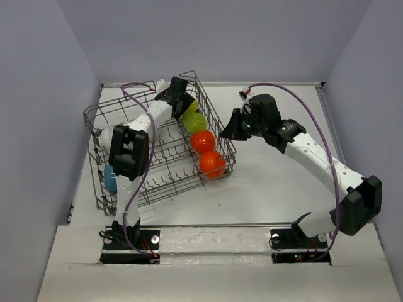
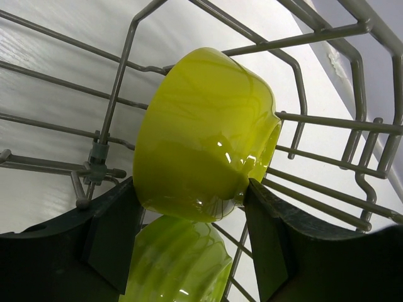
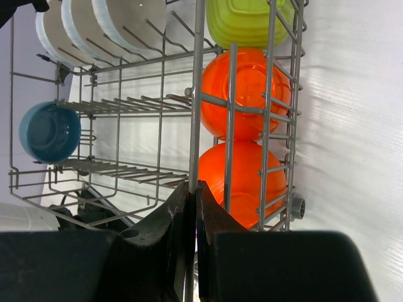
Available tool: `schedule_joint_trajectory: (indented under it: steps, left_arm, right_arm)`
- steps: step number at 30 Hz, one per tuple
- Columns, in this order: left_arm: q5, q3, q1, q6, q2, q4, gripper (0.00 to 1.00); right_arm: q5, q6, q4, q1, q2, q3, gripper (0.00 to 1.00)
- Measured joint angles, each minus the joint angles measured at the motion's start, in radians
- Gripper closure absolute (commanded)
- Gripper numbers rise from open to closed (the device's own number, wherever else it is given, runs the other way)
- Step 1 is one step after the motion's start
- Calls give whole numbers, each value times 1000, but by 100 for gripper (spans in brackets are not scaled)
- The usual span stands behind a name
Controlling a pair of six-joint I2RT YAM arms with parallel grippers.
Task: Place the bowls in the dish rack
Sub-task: Move the bowl to the dish rack.
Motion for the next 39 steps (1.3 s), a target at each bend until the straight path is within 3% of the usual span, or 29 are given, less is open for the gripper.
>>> schedule_joint_trajectory:
  steps: [39]
  left_arm:
    - [131, 153, 68, 87, 48, -164, 25]
  right_arm:
    - [0, -15, -10, 0, 38, 40, 98]
